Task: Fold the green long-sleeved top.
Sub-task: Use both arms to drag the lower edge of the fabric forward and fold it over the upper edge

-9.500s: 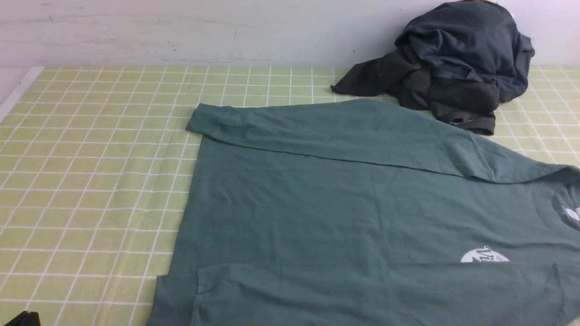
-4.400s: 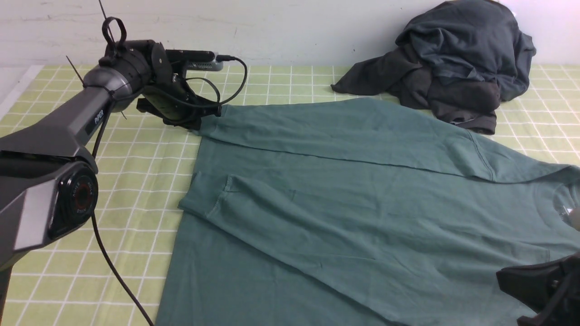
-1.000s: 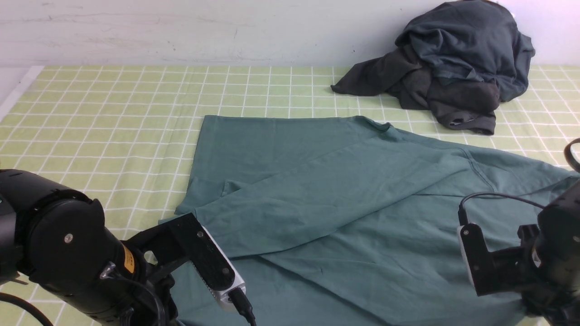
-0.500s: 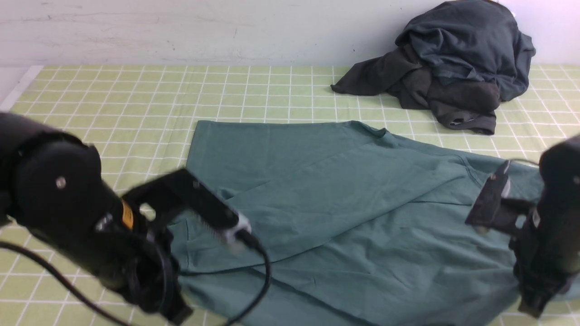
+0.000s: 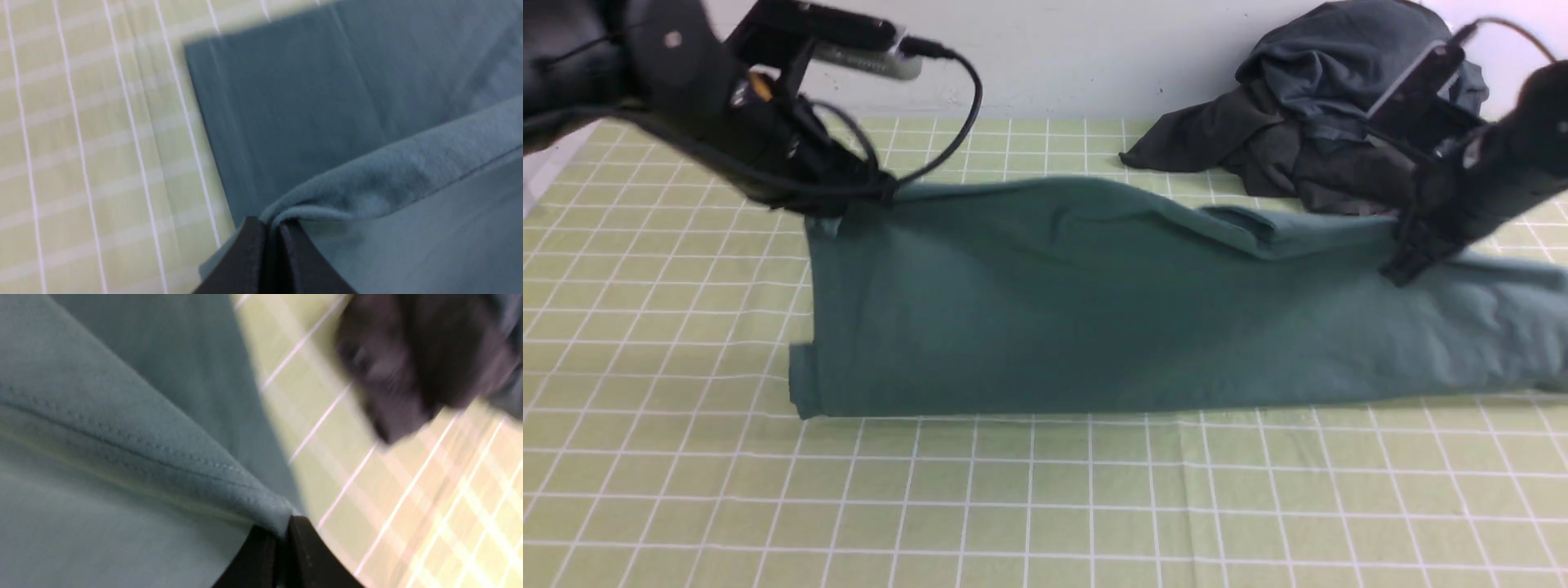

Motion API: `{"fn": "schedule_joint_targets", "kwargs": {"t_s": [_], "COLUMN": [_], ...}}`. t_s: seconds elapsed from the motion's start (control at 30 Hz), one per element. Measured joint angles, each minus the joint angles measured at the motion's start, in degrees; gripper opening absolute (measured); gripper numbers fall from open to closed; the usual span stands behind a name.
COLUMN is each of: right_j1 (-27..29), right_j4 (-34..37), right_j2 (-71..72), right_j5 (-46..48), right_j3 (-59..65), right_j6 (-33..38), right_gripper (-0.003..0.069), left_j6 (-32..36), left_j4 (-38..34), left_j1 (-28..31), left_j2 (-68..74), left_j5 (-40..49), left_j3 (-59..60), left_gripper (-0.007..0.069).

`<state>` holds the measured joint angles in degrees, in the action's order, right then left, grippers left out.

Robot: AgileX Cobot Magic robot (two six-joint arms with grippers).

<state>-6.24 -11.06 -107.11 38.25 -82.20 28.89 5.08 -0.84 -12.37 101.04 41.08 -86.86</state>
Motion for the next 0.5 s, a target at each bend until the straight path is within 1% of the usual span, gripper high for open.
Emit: {"fn": "schedule_joint_targets", "kwargs": {"t_s": [0.1,0.13,0.17,0.2,0.23,0.27,0.33,0.4,0.47,0.5], "right_j1": [0.0,0.0,0.0,0.0,0.0,0.0,0.0,0.0,0.0,0.0], "right_j4": [-1.1,-1.2,-1.2,-1.3,-1.4,-1.4,-1.4,-1.5,-2.4,-2.4], "right_j2": [-8.3,-10.2,-10.7,-14.2,-14.9,-16.6,-19.1,-19.6,-19.6,-19.6], "right_j5": [-3.2,-3.1,-3.1,-2.3,-2.1,-1.3,1.7,5.0,10.7,11.3], "right_j3": [-6.2,-7.6,-8.0,-10.7,-11.7,-12.9,-15.9,-18.5,-22.1,-22.5], "right_j6": [-0.4,-0.7,-0.8,-2.1,-2.7,-3.6,-7.5,-11.8,-16.2,-16.6], "right_gripper": [0.0011,0.0015,0.0015,0.0032,0.0037,0.0056,0.0106,0.0149,0.0194,0.0197], "left_j6": [-0.2,-0.2,-0.2,-0.2,-0.2,-0.2,-0.3,-0.4,-0.5,-0.5], "left_j4": [0.0,0.0,0.0,0.0,0.0,0.0,0.2,1.2,2.6,2.7], "left_j1": [1.9,2.4,2.4,3.1,3.1,3.4,3.8,3.9,3.9,3.9], "left_j2": [11.8,14.7,15.5,22.1,22.8,26.2,33.1,38.0,41.5,41.6], "left_j5": [-1.3,-1.1,-1.1,-0.2,-0.1,0.8,3.8,7.3,12.1,12.1], "left_j3": [-10.4,-13.8,-13.8,-19.9,-20.6,-24.1,-31.6,-38.2,-44.5,-45.0], "left_gripper": [0.0009,0.0011,0.0011,0.0030,0.0034,0.0057,0.0137,0.0230,0.0326,0.0334]}}
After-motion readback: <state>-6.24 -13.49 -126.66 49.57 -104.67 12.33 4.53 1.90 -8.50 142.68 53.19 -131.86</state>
